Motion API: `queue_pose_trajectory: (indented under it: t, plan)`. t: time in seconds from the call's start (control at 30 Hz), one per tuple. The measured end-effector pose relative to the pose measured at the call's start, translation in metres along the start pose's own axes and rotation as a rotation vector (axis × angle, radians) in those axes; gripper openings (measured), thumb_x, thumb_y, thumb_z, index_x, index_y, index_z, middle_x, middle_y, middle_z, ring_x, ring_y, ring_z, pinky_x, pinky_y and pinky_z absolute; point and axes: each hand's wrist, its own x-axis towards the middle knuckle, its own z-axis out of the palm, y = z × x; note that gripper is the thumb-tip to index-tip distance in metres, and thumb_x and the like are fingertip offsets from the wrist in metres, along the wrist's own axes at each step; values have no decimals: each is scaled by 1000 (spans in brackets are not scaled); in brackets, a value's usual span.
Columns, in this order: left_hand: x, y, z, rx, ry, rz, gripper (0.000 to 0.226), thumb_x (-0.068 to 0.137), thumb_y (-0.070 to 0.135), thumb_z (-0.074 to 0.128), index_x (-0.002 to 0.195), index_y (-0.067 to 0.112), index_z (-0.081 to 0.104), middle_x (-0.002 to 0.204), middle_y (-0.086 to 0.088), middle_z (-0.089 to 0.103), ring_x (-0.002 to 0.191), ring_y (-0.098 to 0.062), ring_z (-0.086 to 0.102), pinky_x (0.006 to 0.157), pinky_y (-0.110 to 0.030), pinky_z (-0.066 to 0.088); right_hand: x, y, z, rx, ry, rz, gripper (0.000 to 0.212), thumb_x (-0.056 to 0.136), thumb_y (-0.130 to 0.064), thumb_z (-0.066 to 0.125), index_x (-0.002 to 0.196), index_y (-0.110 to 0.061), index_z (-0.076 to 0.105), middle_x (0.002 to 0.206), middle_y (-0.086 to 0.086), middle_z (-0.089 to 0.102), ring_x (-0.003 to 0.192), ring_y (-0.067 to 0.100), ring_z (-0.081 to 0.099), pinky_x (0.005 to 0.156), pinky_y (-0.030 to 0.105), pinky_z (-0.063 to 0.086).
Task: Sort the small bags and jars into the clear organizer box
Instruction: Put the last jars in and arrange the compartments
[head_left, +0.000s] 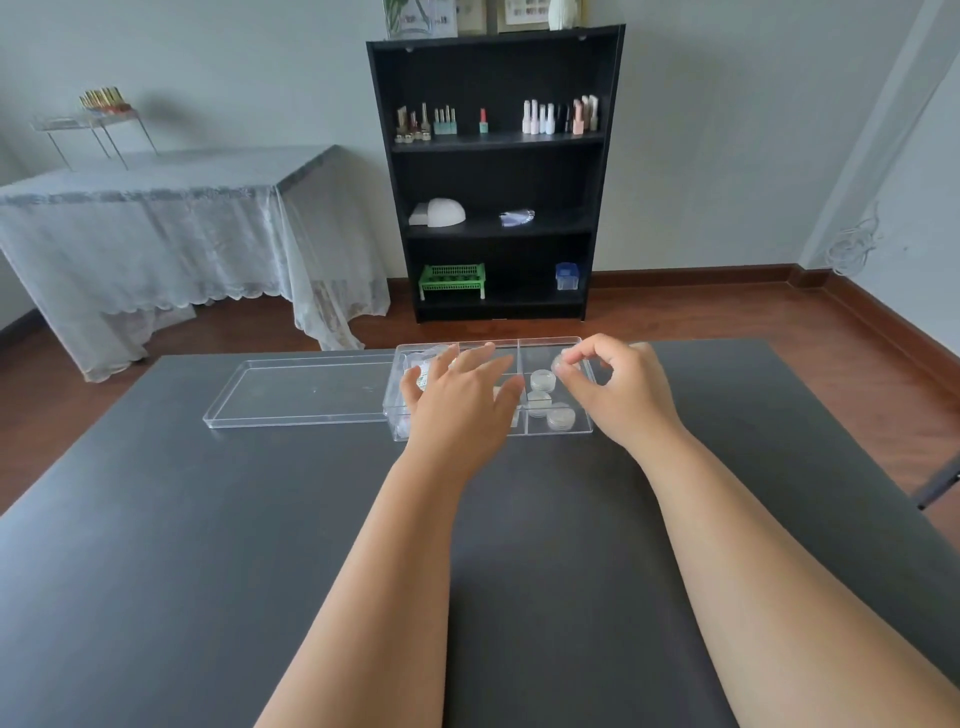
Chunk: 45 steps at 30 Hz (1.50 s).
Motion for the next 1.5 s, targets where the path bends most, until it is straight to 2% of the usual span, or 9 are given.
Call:
queue_pose_trajectory:
  t: [0.1, 0.23, 0.43, 0.6, 0.77, 0.97, 1.17, 1.3, 1.5]
  plan:
    - [0, -3, 2, 0, -36, -12, 47, 98, 54, 29, 140, 38, 45, 155, 13, 31, 146, -18, 11, 111, -51, -4, 4, 0, -1, -33, -107, -11, 14, 90, -17, 60, 87, -29, 67, 103, -11, 60, 86, 4, 50, 63, 14, 34]
    - [4, -4, 3, 8, -87, -38, 49, 97, 56, 28, 140, 39, 44, 155, 13, 29, 147, -18, 9, 112, -52, -5, 7, 1, 1, -85, -152, -51, 21, 93, -12, 52, 91, -23, 70, 109, -5, 63, 105, 12, 49, 78, 24, 38]
    - [6, -5, 1, -16, -59, -44, 48, 95, 58, 33, 137, 40, 47, 154, 14, 31, 146, -19, 12, 111, -54, -2, 2, 2, -1, 83, -59, 25, 28, 93, -8, 47, 93, -22, 71, 71, -7, 57, 54, 6, 45, 50, 15, 35]
    - [6, -6, 0, -8, -25, -37, 48, 94, 59, 36, 137, 40, 47, 153, 12, 33, 146, -20, 13, 111, -55, 0, -1, 0, -3, 46, -43, -41, 29, 91, -3, 47, 85, -16, 73, 100, -2, 68, 95, 17, 49, 74, 27, 36]
    - [6, -13, -10, -24, 61, -44, 43, 93, 57, 41, 133, 43, 50, 151, 13, 37, 144, -20, 18, 110, -54, 5, -1, -4, -3, 32, 44, -154, 35, 90, -17, 42, 75, -16, 74, 97, -8, 64, 98, 12, 43, 79, 8, 30]
    - [-4, -60, -37, -128, 343, -238, 32, 90, 45, 51, 120, 42, 58, 139, 14, 48, 132, -18, 31, 103, -44, 21, -3, -3, -4, -80, 199, -117, 46, 90, -33, 33, 69, -20, 72, 113, -6, 61, 112, 21, 39, 93, 31, 28]
    - [-19, -86, -33, -266, 314, -342, 32, 92, 42, 47, 121, 38, 59, 138, 11, 50, 126, -23, 36, 99, -45, 26, -1, 2, -6, -245, 43, 26, 65, 93, -58, 19, 70, -27, 72, 140, -13, 49, 134, 13, 16, 93, 18, 4]
    - [-16, -80, -22, -237, 266, -205, 36, 95, 44, 45, 130, 39, 54, 143, 17, 46, 131, -18, 33, 102, -43, 24, 0, -2, -2, -315, -30, -5, 74, 92, -66, 11, 62, -33, 69, 153, -14, 31, 137, 13, 11, 103, 28, 0]
    - [-11, -83, -16, -205, 233, -179, 39, 96, 45, 45, 134, 40, 51, 145, 20, 44, 135, -15, 31, 102, -41, 24, -3, 2, 0, -340, -86, 42, 73, 92, -67, 7, 69, -41, 72, 155, -9, 30, 135, 10, 8, 108, 38, -1]
